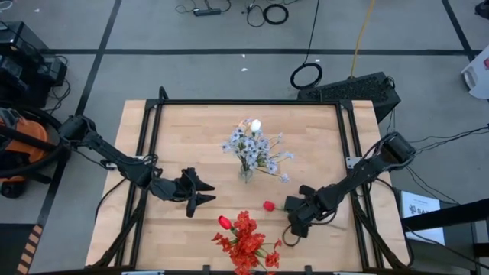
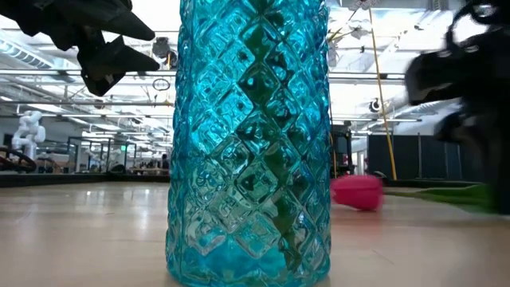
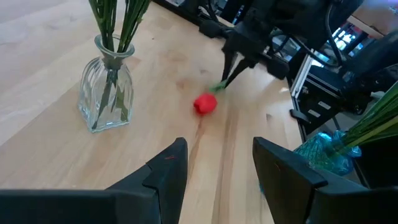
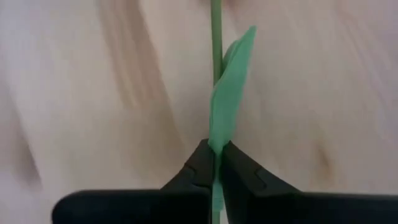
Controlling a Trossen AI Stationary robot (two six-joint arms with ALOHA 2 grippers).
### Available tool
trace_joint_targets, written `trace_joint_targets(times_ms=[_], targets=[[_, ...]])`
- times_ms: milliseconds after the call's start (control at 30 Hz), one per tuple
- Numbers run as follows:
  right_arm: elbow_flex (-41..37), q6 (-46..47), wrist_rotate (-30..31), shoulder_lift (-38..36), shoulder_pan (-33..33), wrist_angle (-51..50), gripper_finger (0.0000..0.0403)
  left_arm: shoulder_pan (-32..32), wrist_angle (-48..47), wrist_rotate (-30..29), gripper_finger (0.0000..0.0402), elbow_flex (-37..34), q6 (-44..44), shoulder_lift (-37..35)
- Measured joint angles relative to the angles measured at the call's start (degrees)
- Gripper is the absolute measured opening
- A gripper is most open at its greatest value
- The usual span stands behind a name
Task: Sort flowers into vase by color
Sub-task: Put the red tulip into the blue vase
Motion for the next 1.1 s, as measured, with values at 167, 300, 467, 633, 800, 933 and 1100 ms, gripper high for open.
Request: trace_joint_targets(times_ms=[167, 300, 467, 633, 800, 933, 1100], targets=[[0.15, 4.86, 6.41, -6.57, 3.99, 0.19, 0.0003, 0.0, 0.48, 0.0, 0.0187, 0.0, 0.05, 0.0], [0.14, 10.71, 15.73, -12.28, 9.1, 0.23, 0.0001, 0.0, 0.26, 0.0, 0.0187, 0.0, 0.49, 0.0], [0.24, 17.33, 34.19, -18.62, 16.95, 1.54, 0.0001, 0.0, -0.24, 0.0, 0.0187, 0.0, 0.52, 0.0], [0.24, 11.73, 55.82, -20.03, 23.1, 13.59, 0.0001, 0.0, -0.78, 0.0, 0.0187, 0.0, 0.54, 0.0], [0.28, -10.65, 63.81, -16.87, 24.17, 36.06, 0.0, 0.0, -0.89, 0.0, 0.0187, 0.0, 0.58, 0.0], [0.33, -24.54, 64.11, -13.34, 21.79, 53.11, 0.0, 0.0, -1.87, -0.01, 0.0187, 0.0, 0.63, 0.0], [0.33, -38.29, 61.15, -9.07, 19.2, 73.16, 0.0, 0.04, -2.18, -0.41, 0.0187, 0.0, 0.76, 0.0]])
